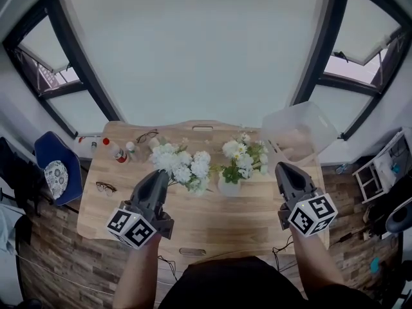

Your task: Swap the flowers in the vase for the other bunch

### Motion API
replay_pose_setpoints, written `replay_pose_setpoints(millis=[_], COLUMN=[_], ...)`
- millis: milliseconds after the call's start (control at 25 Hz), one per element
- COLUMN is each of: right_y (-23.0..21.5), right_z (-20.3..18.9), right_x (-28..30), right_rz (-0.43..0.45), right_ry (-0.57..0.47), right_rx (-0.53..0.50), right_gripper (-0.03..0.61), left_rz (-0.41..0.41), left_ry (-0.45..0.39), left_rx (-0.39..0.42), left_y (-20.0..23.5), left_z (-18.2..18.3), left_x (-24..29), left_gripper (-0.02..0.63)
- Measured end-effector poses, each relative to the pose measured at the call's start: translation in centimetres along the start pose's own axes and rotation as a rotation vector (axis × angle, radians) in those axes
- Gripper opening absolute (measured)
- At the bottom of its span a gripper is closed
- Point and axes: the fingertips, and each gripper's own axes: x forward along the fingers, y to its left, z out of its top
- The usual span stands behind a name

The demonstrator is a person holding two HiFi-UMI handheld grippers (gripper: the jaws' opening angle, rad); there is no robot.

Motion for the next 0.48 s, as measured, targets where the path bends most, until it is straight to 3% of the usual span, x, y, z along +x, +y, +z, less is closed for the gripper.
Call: replay_pose_setpoints(millis=[480], right_y=[-0.1], right_z=[0.15], right_x=[0.05], right_rz=[0.01], right_ry=[0.002], right_rx=[-0.018], right_gripper=[0.026], left_rz=[0.009], left_ry=[-0.006], left_rx=[-0.001], left_y=[-0.37], left_z=[-0.09], left_x=[-0.22], left_gripper=[0.012])
